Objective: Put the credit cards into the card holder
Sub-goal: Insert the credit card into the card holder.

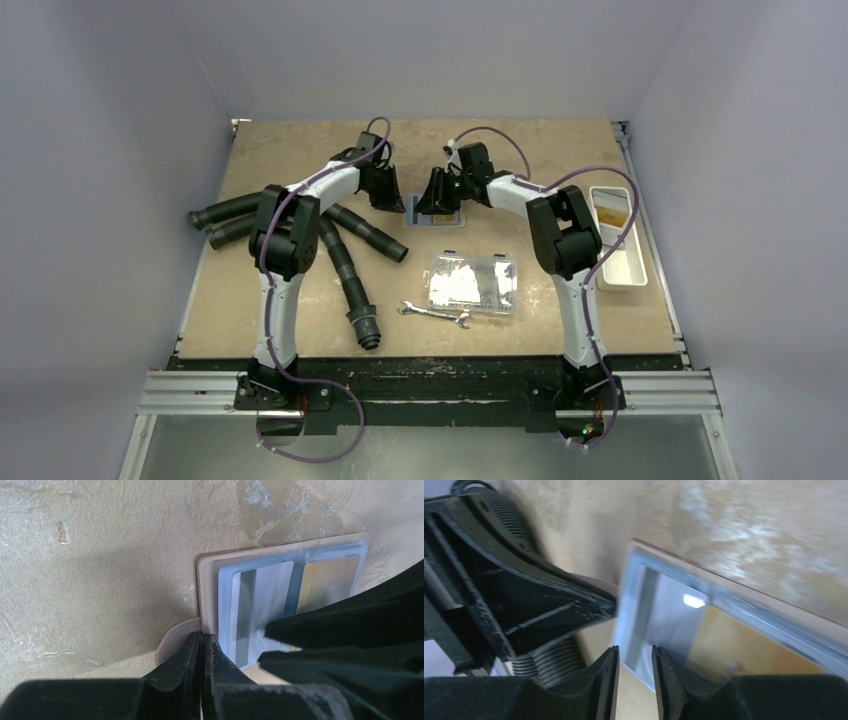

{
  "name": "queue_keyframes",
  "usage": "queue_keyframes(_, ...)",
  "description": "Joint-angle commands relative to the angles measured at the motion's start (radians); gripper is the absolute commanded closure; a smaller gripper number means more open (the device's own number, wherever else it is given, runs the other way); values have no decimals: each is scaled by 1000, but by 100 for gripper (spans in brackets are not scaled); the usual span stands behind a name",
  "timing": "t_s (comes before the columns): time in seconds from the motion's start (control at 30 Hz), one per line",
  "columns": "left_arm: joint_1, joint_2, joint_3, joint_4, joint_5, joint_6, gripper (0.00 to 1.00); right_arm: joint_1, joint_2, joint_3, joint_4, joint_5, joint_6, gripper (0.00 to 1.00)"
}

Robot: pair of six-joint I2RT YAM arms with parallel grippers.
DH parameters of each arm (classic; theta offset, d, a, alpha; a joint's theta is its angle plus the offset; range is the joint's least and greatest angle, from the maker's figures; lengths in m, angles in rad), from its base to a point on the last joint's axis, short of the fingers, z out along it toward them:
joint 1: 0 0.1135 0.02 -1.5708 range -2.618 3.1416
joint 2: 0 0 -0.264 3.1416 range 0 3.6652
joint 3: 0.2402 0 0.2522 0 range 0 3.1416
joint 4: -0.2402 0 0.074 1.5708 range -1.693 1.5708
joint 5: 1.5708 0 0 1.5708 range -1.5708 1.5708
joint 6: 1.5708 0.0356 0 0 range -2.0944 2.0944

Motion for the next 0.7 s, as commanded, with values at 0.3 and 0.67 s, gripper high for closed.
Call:
queue_keyframes(0.3, -28, 20, 26, -30, -27, 27, 100, 25, -81, -10, -86, 140, -57, 57)
queue_keyframes(0.67, -29, 24, 27, -28, -14, 24, 100, 49, -61, -12, -183, 298, -80, 34)
